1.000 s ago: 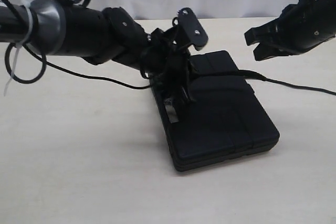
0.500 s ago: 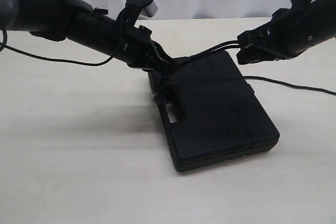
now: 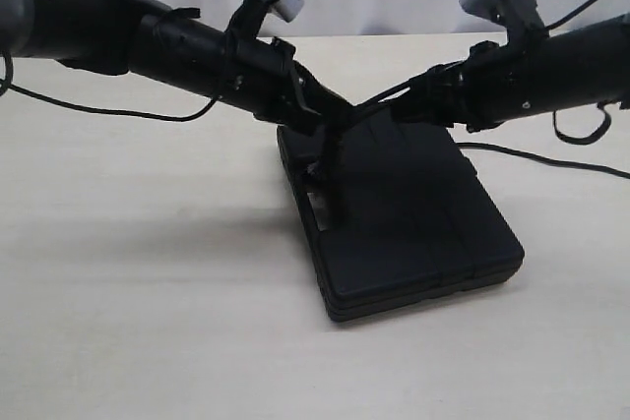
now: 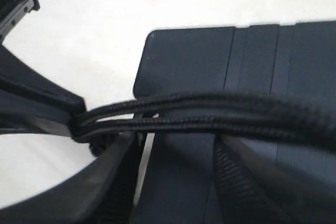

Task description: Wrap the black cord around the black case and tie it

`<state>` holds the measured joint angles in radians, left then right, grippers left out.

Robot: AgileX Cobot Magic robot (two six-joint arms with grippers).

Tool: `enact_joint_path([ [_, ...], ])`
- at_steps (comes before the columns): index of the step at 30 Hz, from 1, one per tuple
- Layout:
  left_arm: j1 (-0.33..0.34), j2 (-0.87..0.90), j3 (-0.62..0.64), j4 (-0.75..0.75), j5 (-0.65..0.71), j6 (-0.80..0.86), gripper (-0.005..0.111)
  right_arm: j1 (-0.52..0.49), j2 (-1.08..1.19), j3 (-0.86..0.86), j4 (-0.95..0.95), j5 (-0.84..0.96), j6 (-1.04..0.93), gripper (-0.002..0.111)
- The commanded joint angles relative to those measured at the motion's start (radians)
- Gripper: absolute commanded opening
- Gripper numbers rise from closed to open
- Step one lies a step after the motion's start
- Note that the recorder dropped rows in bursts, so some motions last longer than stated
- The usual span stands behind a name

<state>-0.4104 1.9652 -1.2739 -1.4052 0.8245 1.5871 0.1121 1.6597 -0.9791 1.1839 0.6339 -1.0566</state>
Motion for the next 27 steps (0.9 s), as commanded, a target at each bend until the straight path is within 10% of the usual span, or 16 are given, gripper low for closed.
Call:
enact_joint_path([
  [1, 0.043, -0.006, -0.008, -0.076, 0.034, 0.039, 0.000, -0.005, 0.018, 0.071, 0.376, -0.022, -0.433, 0.043],
  [6, 0.078, 0.024, -0.006, -0.071, 0.113, 0.087, 0.000, -0.005, 0.049, 0.125, 0.561, 0.098, -0.789, 0.043],
  [27, 0.073, 0.066, -0.006, -0.107, 0.142, 0.170, 0.000, -0.007, 0.119, 0.043, 0.561, 0.036, -0.762, 0.043],
])
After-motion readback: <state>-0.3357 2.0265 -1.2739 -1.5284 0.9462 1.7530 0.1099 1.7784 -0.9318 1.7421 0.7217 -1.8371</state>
